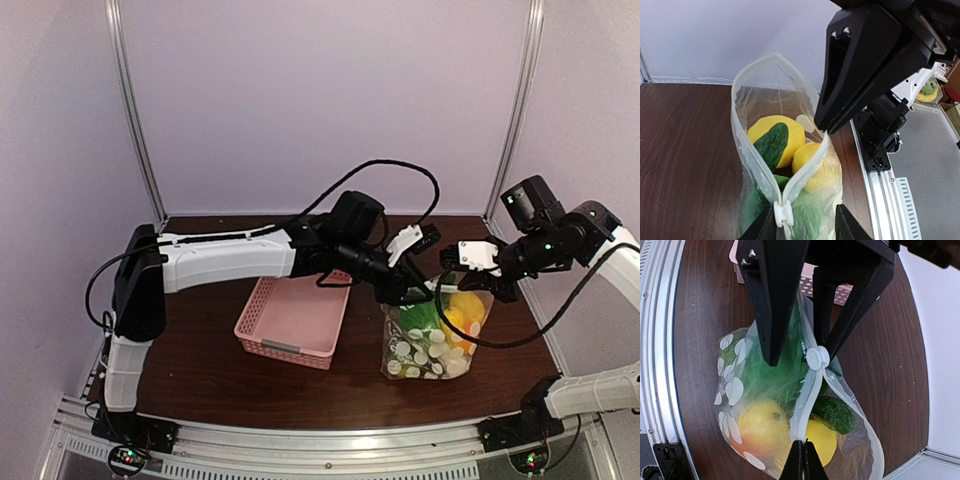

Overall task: Place the food in the zip-top bag and seal the zipper
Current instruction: Pick up the zipper from the zipper food storage bag, then unzip the zipper of the food storage bag.

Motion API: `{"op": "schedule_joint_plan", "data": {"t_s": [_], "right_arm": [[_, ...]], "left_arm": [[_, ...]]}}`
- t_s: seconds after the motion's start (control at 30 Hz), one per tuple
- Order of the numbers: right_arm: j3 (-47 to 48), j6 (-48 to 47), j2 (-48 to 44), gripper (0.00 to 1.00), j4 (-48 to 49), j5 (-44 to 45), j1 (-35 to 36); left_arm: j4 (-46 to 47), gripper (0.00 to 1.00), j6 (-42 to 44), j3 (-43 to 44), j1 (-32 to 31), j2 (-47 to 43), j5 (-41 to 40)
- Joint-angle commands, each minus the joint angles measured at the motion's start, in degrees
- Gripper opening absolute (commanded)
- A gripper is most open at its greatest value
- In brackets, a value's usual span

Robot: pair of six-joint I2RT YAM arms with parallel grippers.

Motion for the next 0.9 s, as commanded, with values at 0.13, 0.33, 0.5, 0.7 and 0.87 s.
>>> {"op": "schedule_joint_plan", "data": {"t_s": [0.13,0.33,0.5,0.7,0.87], "right_arm": [[-0.64,1.69,-1.09,0.0,1.53,-0.89,1.19],[-0.97,2.05,-1.44,0.0,1.82,-0.2,1.36],[-1.53,2.38,-1.74,0.0,2.53,2.14,1.35],[-4.11,2.55,-2.43,0.0,3.54,7.61,1.07],[-4.49,3.34,-2.68,0.0,4.15,7.65,0.05]], "left_arm": [[-0.71,0.27,-2.01,5.95,-0.2,4.15,3.86],[-1.76,0.12,-3.56,6.58,0.23,4.97,2.25],[-4.0,0.05,-4.59,6.53,0.83,4.15,0.9],[-3.83,0.01,-4.58,0.32,1.52,-0.92,-0.11],[-3.86,0.02,-4.44,-4.06,1.82,-3.96,-0.69]]}}
